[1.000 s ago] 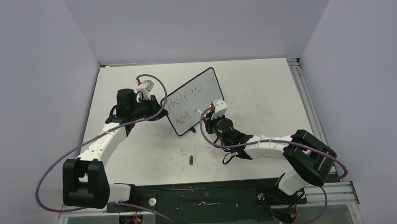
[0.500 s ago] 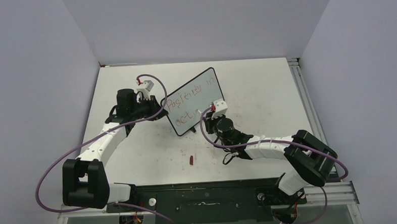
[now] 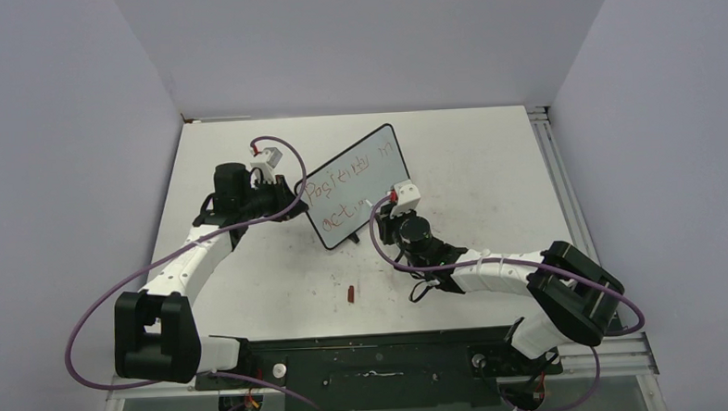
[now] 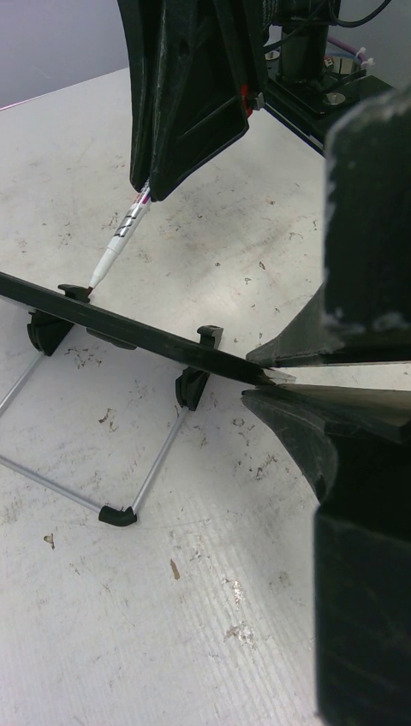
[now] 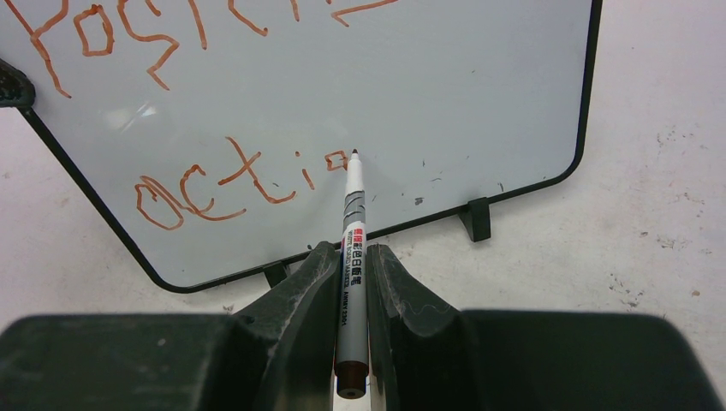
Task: Write a sentence on the whiteboard
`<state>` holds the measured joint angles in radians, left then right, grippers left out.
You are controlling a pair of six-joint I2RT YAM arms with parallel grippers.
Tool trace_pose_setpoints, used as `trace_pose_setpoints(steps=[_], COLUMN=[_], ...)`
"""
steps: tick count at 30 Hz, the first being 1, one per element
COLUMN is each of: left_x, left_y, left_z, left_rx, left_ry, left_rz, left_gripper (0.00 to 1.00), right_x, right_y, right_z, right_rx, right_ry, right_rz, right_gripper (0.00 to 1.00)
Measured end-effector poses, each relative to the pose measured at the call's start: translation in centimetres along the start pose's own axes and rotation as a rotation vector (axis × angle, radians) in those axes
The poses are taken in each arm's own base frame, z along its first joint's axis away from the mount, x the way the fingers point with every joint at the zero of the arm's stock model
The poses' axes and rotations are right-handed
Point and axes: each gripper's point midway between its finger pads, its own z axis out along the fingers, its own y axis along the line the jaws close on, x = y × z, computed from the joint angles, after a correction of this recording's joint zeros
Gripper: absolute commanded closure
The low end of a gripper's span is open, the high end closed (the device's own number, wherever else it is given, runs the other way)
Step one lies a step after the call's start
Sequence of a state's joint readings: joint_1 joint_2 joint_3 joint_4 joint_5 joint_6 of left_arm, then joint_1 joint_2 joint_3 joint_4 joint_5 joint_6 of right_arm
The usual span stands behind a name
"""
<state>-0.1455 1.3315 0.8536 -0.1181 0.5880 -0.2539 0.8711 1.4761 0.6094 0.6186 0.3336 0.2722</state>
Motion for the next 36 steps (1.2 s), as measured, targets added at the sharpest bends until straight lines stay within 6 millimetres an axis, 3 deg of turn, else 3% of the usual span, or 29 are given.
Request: trace_pose_setpoints(steps=[21,36], left_x=[0.0,0.0], left_y=[0.0,0.0], left_z=[0.0,0.0], left_rx=[0.000,0.000], left_ry=[0.001,0.001], left_rz=[0.000,0.000], left_gripper=[1.00,1.00], right_x=[-0.6,0.3], right_y=[0.1,-0.1], right_z=[0.5,1.0], right_rx=[-0.003,0.008], right_ry=[-0.027,-0.014], right_rz=[-0.010,-0.015], right_gripper=[0.95,0.95])
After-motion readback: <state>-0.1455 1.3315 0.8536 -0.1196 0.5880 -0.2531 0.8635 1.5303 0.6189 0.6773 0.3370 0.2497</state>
